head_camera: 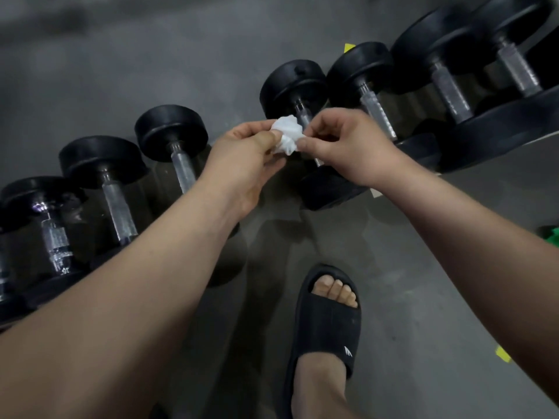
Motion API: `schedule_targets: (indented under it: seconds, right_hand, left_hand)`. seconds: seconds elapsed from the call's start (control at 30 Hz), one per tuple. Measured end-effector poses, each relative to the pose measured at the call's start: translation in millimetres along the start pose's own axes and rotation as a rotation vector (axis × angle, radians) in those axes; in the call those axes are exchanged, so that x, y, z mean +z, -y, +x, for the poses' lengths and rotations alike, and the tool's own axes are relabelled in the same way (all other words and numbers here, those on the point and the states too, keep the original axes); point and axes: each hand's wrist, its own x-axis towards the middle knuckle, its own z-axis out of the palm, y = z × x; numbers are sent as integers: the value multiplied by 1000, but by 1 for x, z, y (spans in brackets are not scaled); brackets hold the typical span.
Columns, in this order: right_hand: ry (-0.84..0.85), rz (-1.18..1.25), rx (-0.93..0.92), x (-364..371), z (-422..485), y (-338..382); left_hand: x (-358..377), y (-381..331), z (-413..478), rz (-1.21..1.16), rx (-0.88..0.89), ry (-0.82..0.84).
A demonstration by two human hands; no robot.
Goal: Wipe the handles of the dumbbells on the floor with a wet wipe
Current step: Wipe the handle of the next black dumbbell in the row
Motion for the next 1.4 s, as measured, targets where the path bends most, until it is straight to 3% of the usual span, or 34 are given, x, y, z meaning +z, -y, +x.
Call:
schedule_targets:
  seconds: [0.07, 0.2, 0.3, 0.47, 0.7, 0.9, 1.0, 1.1, 1.23, 1.4]
  right_hand:
    - [-3, -31, 38, 0, 7, -1]
    - [31, 178, 131, -6, 12, 0]
    - [-1, 270, 139, -8, 17, -8]
    - [8, 152, 161, -18, 26, -25]
    - [76, -32, 65, -19, 31, -31]
    - [3, -234, 92, -18, 29, -51]
    - [-10, -254, 71, -15, 23, -58]
    - [-19, -242, 40, -13, 20, -62]
    - [-19, -249, -11, -14, 19, -66]
    - [-19, -445, -93, -16, 13, -70]
  left_hand:
    - [2, 1, 6, 9, -11, -13]
    - [14, 3, 15, -171, -32, 28]
    - [21, 2, 23, -179, -40, 38]
    - [25, 3, 34, -170, -61, -75]
    - [23, 11, 42, -85, -116, 40]
    - [16, 28, 72, 141, -5, -272]
    - [23, 39, 86, 312, 47, -351]
    - [40, 43, 95, 381, 64, -298]
    - [44, 47, 100, 286, 21, -177]
    - [43, 61, 96, 215, 16, -127]
